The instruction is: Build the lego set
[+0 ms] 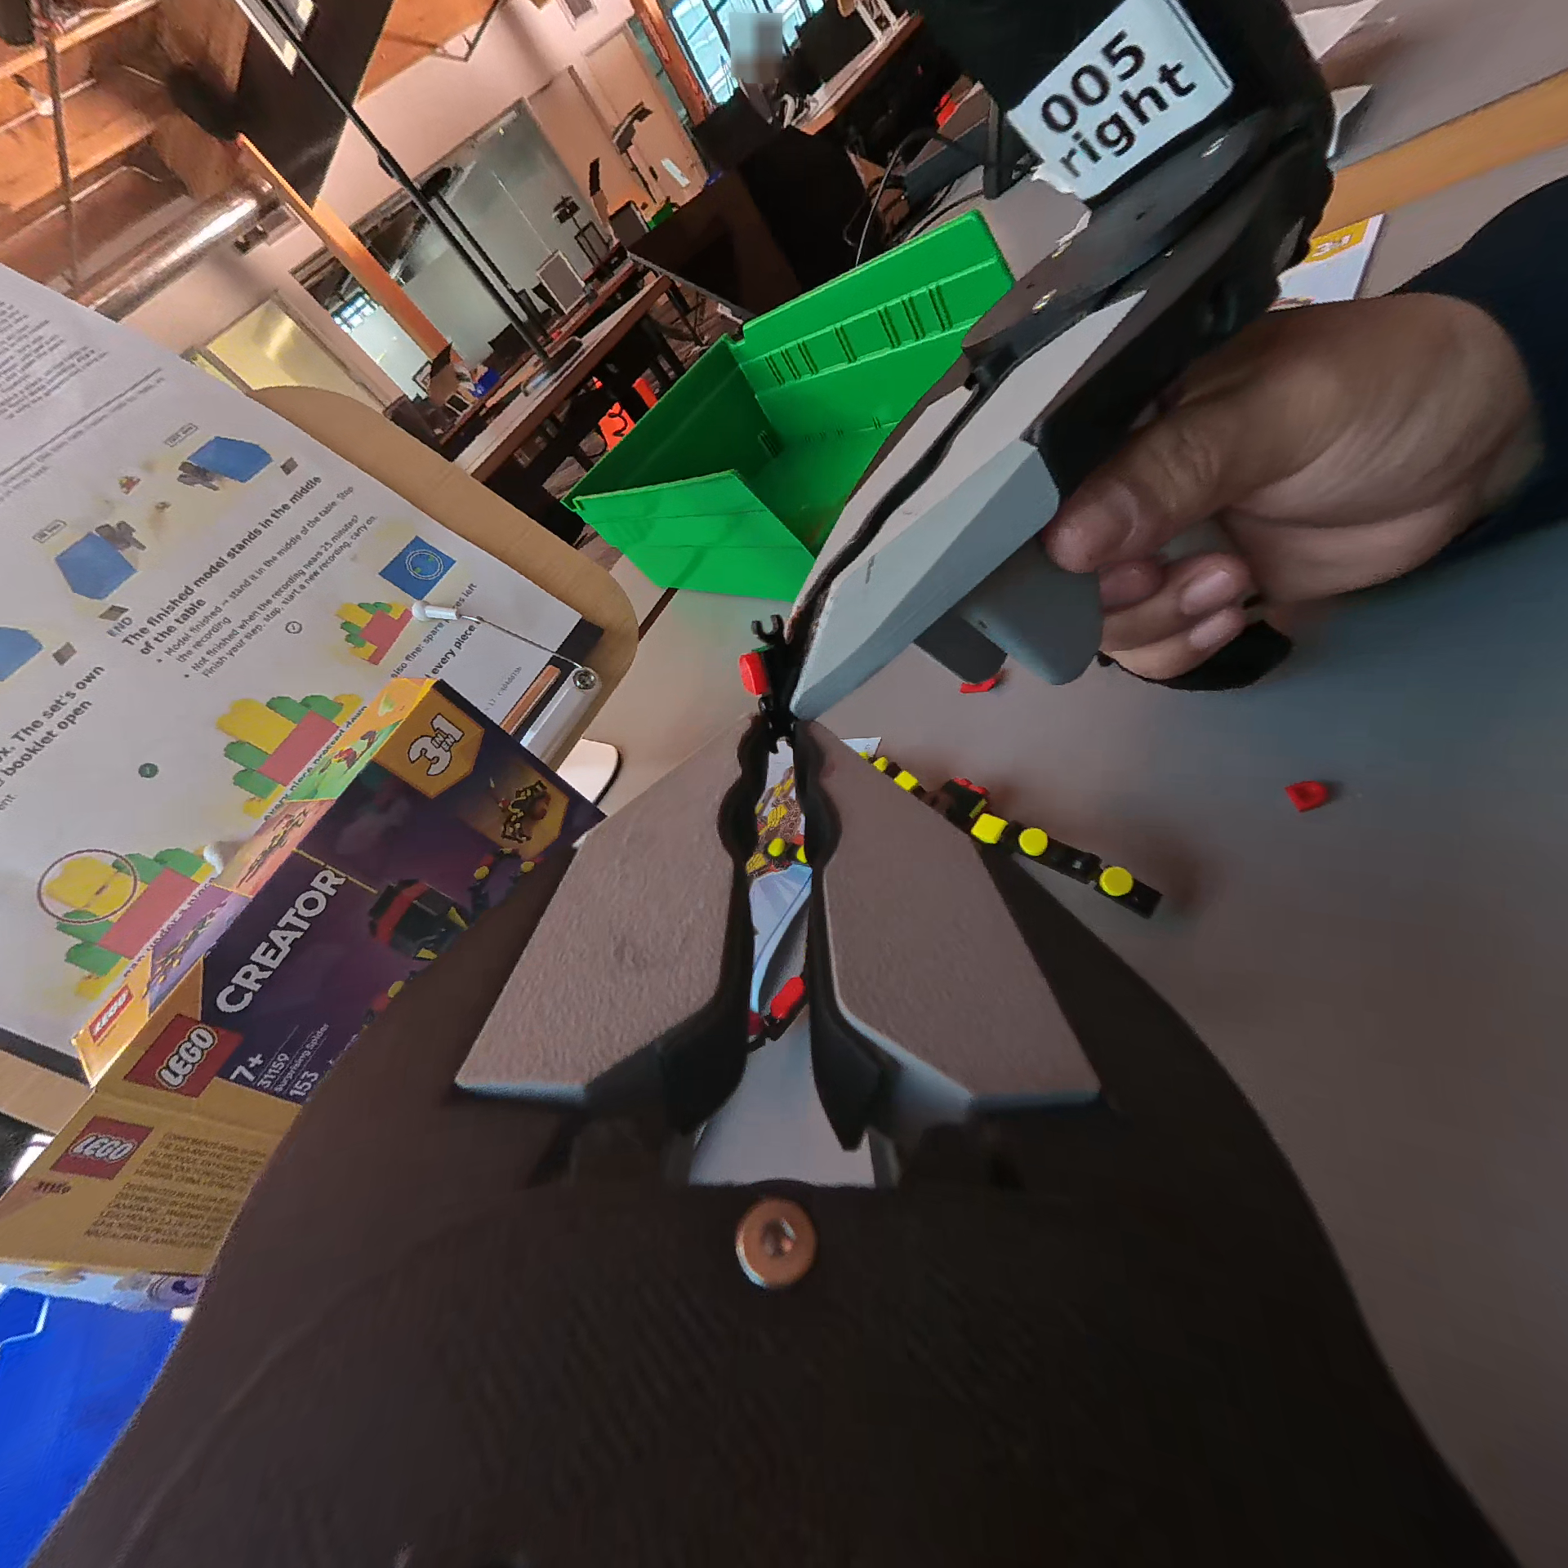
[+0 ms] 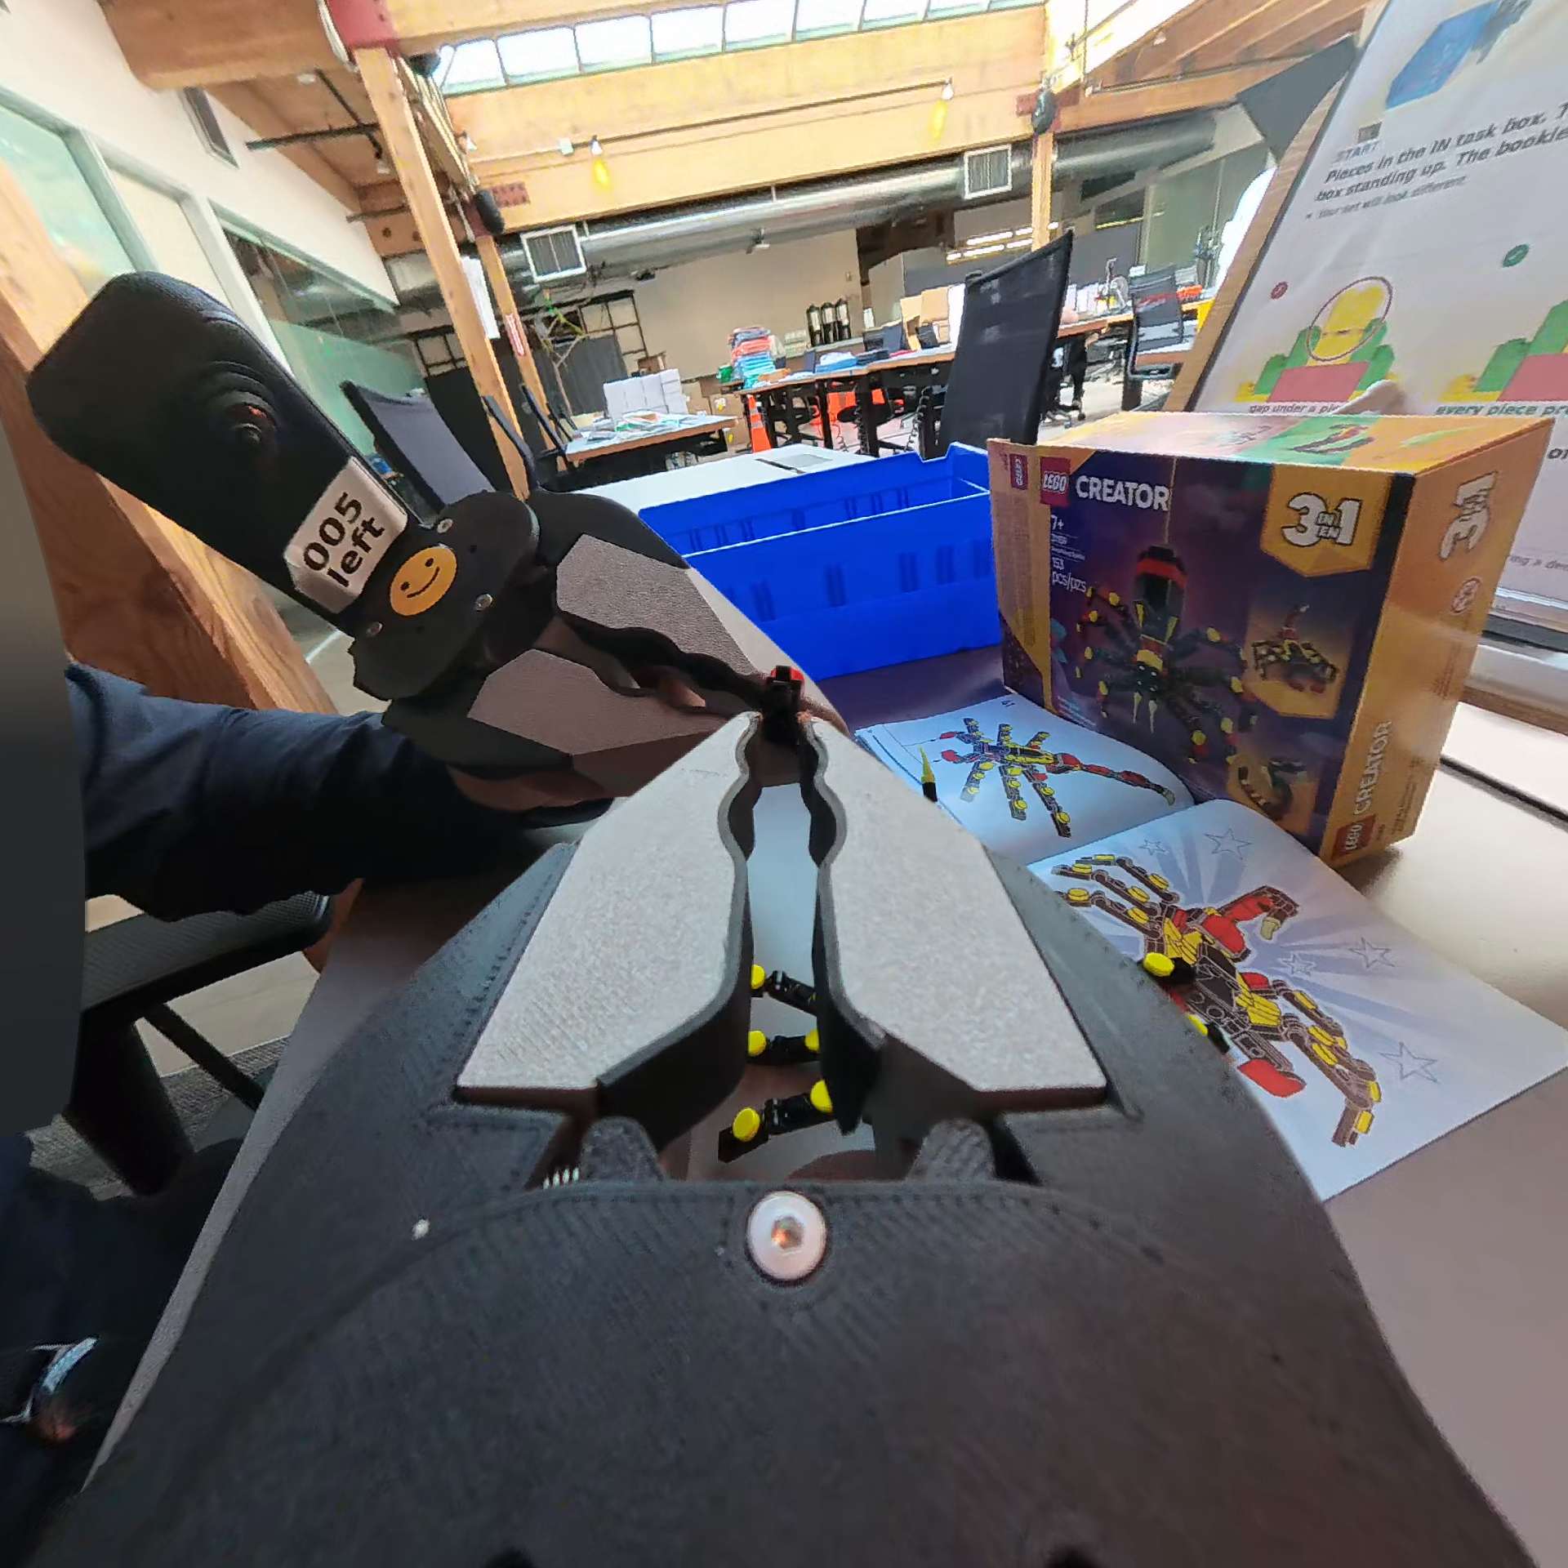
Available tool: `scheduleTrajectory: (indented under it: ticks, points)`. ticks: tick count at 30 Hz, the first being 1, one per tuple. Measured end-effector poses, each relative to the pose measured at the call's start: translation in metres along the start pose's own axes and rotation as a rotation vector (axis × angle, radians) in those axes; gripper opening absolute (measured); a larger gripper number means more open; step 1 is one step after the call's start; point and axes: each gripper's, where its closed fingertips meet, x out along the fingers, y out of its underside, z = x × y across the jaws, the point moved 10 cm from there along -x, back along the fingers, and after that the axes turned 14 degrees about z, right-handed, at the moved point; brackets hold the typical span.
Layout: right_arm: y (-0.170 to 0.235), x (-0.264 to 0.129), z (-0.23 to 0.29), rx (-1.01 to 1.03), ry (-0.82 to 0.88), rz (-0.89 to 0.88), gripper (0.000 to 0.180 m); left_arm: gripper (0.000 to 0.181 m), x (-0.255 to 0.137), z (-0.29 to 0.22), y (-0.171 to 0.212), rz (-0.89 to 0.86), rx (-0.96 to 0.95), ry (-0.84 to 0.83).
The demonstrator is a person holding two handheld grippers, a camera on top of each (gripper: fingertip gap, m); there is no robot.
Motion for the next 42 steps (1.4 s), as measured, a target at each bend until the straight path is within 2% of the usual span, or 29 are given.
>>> scheduleTrajectory:
  ticks: [1, 10, 13, 16, 23, 32, 34, 37, 40, 42]
  points:
    - [0.0, 0.0, 0.001, -0.009, 0.005, 0.001, 0.004, 0.002, 0.0, 0.0, 0.0, 0.004, 0.002, 0.0]
    - [-0.003, -0.001, 0.006, -0.161, 0.108, 0.017, 0.005, 0.002, -0.001, 0.0, -0.002, 0.004, -0.048, 0.024]
    - [-0.005, -0.002, 0.007, -0.143, 0.064, 0.038, 0.004, 0.001, -0.003, -0.001, -0.002, -0.001, -0.02, 0.019]
    - [-0.005, -0.003, 0.002, -0.073, -0.012, 0.086, 0.004, 0.002, -0.004, -0.004, -0.002, 0.031, 0.102, -0.017]
    - [-0.005, -0.004, 0.002, -0.142, -0.022, 0.243, 0.005, 0.002, -0.003, -0.014, -0.001, 0.101, 0.302, -0.063]
    - [-0.001, -0.001, 0.008, -0.347, 0.094, 0.46, 0.005, 0.002, 0.007, -0.027, 0.006, 0.195, 0.503, -0.103]
    - [-0.004, -0.005, 0.005, -0.289, 0.046, 0.401, 0.005, 0.002, 0.004, -0.022, 0.004, 0.131, 0.398, -0.054]
    - [-0.006, -0.012, 0.002, -0.226, -0.063, 0.324, 0.005, 0.002, 0.0, -0.004, 0.005, 0.01, 0.069, 0.247]
    - [-0.006, -0.014, 0.001, -0.233, -0.12, 0.314, 0.004, 0.0, 0.003, 0.009, 0.016, -0.021, -0.087, 0.352]
    - [-0.006, -0.015, 0.0, -0.24, -0.132, 0.316, 0.004, 0.0, 0.007, 0.008, 0.022, -0.018, -0.149, 0.512]
